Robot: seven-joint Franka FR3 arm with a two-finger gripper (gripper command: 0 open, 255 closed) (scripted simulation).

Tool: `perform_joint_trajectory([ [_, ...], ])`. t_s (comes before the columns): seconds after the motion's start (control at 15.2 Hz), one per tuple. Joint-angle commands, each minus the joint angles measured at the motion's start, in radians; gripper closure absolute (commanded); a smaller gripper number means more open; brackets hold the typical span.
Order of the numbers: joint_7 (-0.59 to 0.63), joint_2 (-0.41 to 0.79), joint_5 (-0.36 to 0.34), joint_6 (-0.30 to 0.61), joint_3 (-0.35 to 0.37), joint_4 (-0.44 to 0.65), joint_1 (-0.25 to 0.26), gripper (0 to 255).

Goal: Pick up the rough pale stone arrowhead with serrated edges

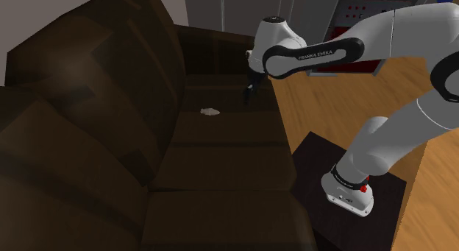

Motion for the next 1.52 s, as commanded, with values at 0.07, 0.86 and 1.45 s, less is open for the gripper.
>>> perform_joint_trajectory([
  [0.07, 0.010, 0.099, -0.014, 0.079, 0.022, 0.050, 0.011, 0],
  [0.86, 0.070, 0.444, -0.125, 0.284, 0.069, 0.274, 0.056, 0],
  [1.45, 0.082, 0.488, -0.140, 0.364, 0.066, 0.236, 0.059, 255],
])
